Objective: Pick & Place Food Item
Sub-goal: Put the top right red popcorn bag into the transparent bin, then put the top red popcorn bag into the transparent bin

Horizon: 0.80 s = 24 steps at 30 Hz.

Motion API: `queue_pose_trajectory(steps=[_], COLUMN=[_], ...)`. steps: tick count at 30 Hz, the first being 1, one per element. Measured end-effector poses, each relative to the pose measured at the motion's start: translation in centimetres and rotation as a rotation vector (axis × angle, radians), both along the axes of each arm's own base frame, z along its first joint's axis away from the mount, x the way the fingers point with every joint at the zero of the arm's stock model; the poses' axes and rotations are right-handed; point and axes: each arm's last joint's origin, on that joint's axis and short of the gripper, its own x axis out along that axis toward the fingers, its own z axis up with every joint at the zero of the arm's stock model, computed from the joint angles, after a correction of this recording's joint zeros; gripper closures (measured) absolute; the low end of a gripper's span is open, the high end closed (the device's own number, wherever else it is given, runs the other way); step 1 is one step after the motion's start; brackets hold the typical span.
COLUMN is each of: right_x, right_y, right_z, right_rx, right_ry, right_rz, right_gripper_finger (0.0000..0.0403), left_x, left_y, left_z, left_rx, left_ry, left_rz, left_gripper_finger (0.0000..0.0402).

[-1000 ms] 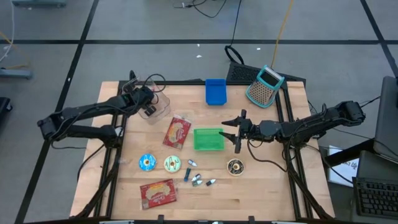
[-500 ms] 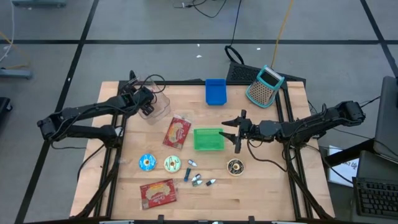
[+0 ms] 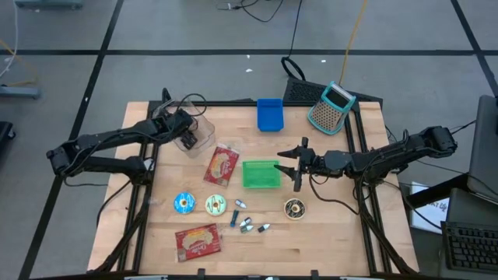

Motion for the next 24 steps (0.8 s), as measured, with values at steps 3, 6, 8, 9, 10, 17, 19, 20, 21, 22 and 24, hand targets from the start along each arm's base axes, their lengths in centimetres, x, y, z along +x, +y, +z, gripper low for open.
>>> queue_pose_trajectory(steps=[3,6,8,9,10,17,19,20,21,22,24], right_x=[0.0,0.0,0.0,0.0,0.0,0.0,0.0,0.0,0.0,0.0,0.0], right_y=[0.0,0.0,0.1,0.1,0.1,0.1,0.1,0.1,0.1,0.1,0.1], right_z=[0.0,0.0,0.0,0.0,0.0,0.0,0.0,0.0,0.0,0.0,0.0], right_rx=[0.000,0.006,0.010,0.010,0.011,0.011,0.010,0.010,0.010,0.009,0.008], right_ry=[0.000,-0.001,-0.002,-0.002,-0.002,-0.002,-0.002,-0.002,-0.002,-0.001,-0.001], right_rz=[0.000,0.007,0.026,0.030,0.040,0.049,0.049,0.049,0.049,0.049,0.049], right_gripper_finger=[0.0201,0.0203,0.0203,0.0203,0.0203,0.0200,0.0202,0.0202,0.0202,0.0202,0.0202], left_x=[0.0,-0.1,-0.2,-0.2,-0.3,-0.8,-1.1,-1.2,-1.3,-1.4,-1.4], left_y=[0.1,0.1,0.2,0.2,0.1,-0.6,-0.8,-0.9,-1.0,-1.2,-1.5], left_z=[0.0,0.2,0.3,0.4,0.5,1.7,2.2,2.5,2.7,3.1,3.7], left_rx=[0.012,0.046,0.075,0.081,0.082,0.059,0.060,0.066,0.071,0.074,0.069], left_ry=[0.004,0.024,0.035,0.033,0.028,-0.092,-0.126,-0.149,-0.175,-0.207,-0.286], left_rz=[0.007,0.026,0.045,0.047,0.049,-0.001,-0.011,-0.012,-0.015,-0.020,-0.056], left_gripper_finger=[0.0121,0.0126,0.0130,0.0131,0.0133,0.0139,0.0136,0.0135,0.0134,0.0133,0.0134])
